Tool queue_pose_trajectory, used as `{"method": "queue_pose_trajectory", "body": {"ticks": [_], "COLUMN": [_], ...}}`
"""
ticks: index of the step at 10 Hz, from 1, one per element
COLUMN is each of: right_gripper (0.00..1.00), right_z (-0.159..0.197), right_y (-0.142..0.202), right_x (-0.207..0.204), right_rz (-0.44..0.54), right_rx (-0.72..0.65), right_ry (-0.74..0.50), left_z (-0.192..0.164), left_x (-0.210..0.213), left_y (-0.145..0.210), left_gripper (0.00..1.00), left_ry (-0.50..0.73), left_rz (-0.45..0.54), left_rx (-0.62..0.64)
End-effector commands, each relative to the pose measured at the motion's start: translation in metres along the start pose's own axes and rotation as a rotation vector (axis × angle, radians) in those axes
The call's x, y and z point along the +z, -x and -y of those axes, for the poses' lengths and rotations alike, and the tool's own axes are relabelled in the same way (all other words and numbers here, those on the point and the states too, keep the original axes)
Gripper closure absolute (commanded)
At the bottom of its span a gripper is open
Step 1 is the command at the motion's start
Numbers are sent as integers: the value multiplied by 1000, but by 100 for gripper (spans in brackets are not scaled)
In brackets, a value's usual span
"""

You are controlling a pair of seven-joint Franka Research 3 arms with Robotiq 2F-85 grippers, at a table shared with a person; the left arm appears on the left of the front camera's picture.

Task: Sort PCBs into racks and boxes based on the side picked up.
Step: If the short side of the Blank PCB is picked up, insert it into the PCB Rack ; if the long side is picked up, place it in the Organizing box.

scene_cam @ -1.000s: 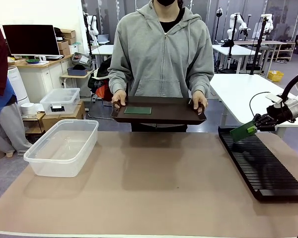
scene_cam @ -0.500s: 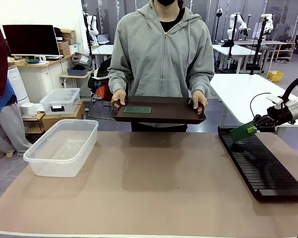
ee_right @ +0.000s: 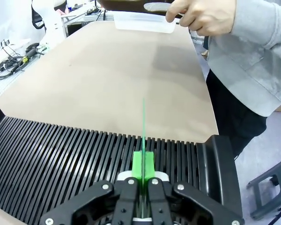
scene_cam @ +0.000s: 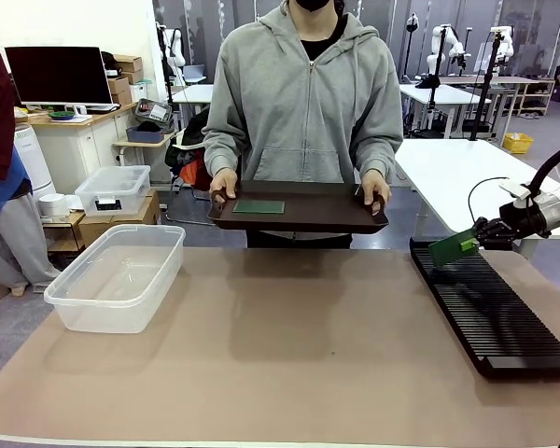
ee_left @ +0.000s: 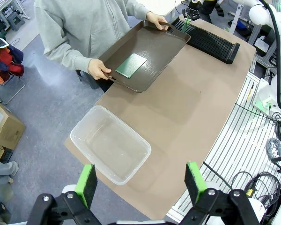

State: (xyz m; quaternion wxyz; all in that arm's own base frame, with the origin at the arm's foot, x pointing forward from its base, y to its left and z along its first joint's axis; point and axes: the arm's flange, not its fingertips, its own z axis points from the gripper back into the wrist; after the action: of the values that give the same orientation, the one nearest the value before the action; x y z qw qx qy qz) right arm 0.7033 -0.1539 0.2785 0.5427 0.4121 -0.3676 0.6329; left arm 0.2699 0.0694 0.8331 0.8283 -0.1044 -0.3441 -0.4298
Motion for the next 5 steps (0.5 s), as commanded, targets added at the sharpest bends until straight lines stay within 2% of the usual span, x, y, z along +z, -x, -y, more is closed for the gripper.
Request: {"method": "queue_pose_trajectory", "body": {"ticks": [1,5], "right_gripper": [98,98], "right_z": [9,13], "right_y": [3,6], "right_x": [-2,1], "right_rz": [25,2], "right_rx": [-10,-18], "right_ry": [26,35], "left_z": [1,1], "left_x": [-1,-1], "left_y": [0,0], "left_gripper": [0,0], "left_ry": [2,2], "left_rz": [1,1], "left_rx": [6,6]}}
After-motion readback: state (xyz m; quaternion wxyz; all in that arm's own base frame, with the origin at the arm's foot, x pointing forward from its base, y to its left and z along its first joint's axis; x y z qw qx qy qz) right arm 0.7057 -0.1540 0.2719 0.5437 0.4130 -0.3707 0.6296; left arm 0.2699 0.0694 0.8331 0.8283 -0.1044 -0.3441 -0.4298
